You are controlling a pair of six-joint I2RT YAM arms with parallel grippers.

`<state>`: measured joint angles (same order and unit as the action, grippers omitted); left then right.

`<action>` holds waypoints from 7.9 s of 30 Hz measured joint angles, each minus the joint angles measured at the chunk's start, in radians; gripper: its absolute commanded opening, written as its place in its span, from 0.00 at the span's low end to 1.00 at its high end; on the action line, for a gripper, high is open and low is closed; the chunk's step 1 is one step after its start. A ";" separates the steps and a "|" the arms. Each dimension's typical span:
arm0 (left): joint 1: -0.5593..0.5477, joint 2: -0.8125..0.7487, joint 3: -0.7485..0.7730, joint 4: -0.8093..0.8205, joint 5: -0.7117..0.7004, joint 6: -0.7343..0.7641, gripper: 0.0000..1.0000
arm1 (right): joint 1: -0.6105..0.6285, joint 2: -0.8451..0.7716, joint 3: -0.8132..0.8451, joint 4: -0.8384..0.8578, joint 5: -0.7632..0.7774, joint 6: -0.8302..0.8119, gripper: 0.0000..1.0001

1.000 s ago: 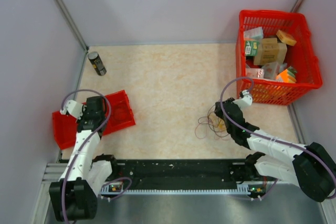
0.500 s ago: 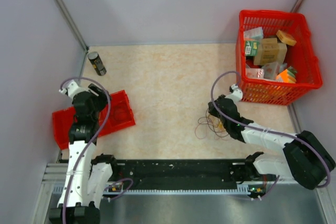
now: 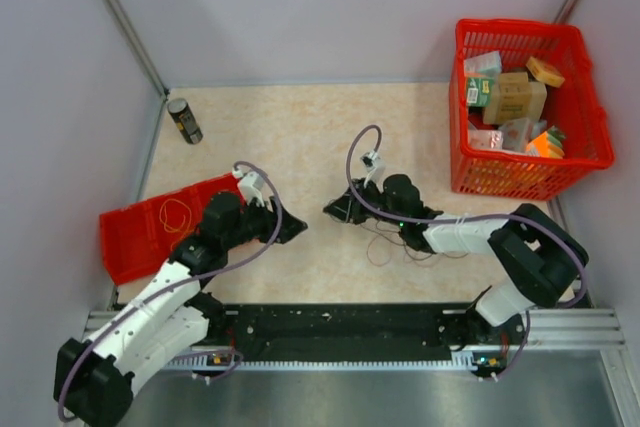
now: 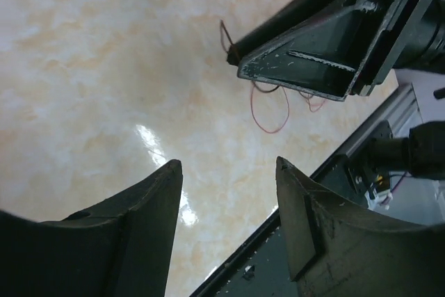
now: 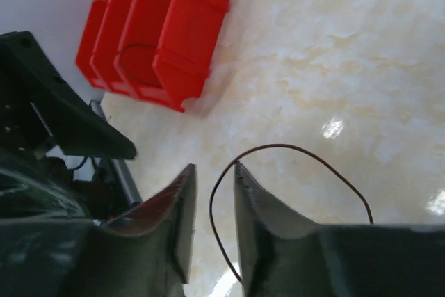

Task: Untangle the cables

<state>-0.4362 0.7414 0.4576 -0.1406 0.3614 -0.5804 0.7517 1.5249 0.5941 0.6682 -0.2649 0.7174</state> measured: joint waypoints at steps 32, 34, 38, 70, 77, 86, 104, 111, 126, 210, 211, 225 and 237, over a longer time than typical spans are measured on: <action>-0.632 1.083 0.789 0.033 -0.188 0.077 0.38 | -0.327 -1.248 -0.237 -1.452 0.544 0.264 0.59; -0.642 1.137 0.843 0.026 -0.177 0.117 0.39 | -0.327 -1.256 -0.227 -1.505 0.588 0.312 0.55; -0.661 1.226 0.937 -0.006 -0.174 0.202 0.47 | -0.327 -1.296 -0.200 -1.573 0.655 0.386 0.54; -0.729 0.912 0.893 -0.089 -0.212 0.338 0.00 | -0.329 -1.020 -0.222 -1.323 0.529 0.336 0.44; -0.751 0.562 0.815 -0.176 -0.270 0.332 0.00 | -0.393 -0.877 -0.325 -1.073 0.418 0.364 0.13; -0.751 0.087 0.941 -0.297 -0.470 0.373 0.00 | -0.409 -0.771 -0.379 -0.874 0.405 0.415 0.48; -0.751 0.032 1.469 -0.515 -0.864 0.614 0.00 | -0.415 -0.764 -0.450 -0.685 0.400 0.417 0.70; -0.751 0.132 1.555 -0.489 -1.019 0.742 0.00 | -0.415 -0.756 -0.451 -0.657 0.396 0.407 0.69; -0.751 0.272 1.102 -0.474 -1.010 0.609 0.00 | -0.415 -0.733 -0.451 -0.628 0.368 0.375 0.68; -0.327 1.232 0.977 -0.346 -0.468 0.483 0.87 | -0.415 -0.678 -0.451 -0.533 0.285 0.332 0.67; -0.324 1.235 0.984 -0.349 -0.446 0.505 0.84 | -0.415 -0.678 -0.450 -0.533 0.285 0.331 0.67; -0.304 1.236 1.030 -0.465 -0.613 0.185 0.98 | -0.416 -0.678 -0.451 -0.525 0.278 0.330 0.67; -0.290 1.386 1.316 -0.819 -0.780 -0.364 0.98 | -0.416 -0.678 -0.451 -0.520 0.274 0.330 0.67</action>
<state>-0.7258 2.1269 1.7733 -0.9592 -0.4187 -0.9443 0.3359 0.8471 0.1436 0.1478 0.0090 1.0470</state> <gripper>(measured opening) 0.984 0.672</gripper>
